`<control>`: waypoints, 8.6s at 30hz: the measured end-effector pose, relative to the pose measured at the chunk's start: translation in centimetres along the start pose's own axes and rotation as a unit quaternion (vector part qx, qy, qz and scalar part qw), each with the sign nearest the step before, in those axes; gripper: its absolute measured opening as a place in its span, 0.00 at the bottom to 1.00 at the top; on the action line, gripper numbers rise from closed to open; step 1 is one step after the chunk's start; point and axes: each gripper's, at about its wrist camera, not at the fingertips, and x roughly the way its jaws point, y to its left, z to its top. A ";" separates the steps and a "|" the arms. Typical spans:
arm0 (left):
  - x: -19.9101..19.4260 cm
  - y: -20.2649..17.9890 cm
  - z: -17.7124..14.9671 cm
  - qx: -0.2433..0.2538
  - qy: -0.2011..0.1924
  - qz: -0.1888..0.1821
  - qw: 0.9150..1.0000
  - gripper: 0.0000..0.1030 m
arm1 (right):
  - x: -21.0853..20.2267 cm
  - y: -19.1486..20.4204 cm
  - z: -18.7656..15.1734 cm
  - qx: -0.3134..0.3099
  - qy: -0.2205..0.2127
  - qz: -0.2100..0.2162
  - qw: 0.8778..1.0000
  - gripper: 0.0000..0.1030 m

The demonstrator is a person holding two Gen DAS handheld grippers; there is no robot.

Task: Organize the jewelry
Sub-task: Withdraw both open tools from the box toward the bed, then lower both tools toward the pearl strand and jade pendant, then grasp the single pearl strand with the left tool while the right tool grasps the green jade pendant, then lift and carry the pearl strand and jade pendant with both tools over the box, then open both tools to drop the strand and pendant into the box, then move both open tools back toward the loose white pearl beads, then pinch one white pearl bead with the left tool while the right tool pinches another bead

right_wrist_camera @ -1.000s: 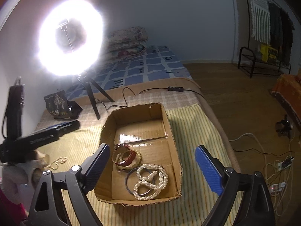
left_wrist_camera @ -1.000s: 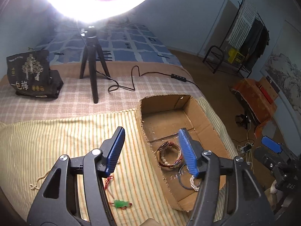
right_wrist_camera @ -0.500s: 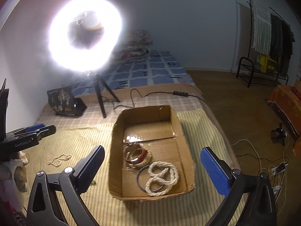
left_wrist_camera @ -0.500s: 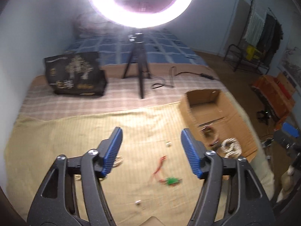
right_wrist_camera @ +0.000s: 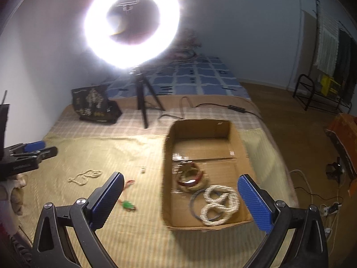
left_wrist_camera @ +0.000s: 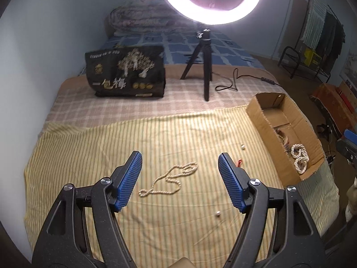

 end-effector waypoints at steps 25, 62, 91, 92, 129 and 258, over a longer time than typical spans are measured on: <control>9.2 4.6 -2.6 -0.062 0.141 -0.077 0.985 0.58 | 11.4 10.6 -5.8 -0.146 0.155 0.109 0.971 0.58; 14.8 1.6 -3.4 0.041 0.145 -0.019 0.988 0.11 | 15.8 10.6 -7.0 -0.141 0.201 0.070 0.967 0.23; 5.0 3.1 1.1 -0.067 0.042 -0.124 0.989 0.01 | 8.4 8.0 -1.5 -0.054 0.100 0.150 0.982 0.04; 4.6 2.9 1.1 -0.067 0.039 -0.127 0.989 0.01 | 7.9 7.8 -1.1 -0.051 0.093 0.150 0.983 0.04; 0.2 -14.5 2.9 0.036 0.008 -0.264 0.964 0.01 | 5.0 -8.9 4.5 0.052 0.016 0.040 0.998 0.04; 9.0 -5.3 -9.8 0.201 0.127 -0.182 0.954 0.11 | 17.4 7.9 -3.5 0.010 0.082 0.024 0.996 0.29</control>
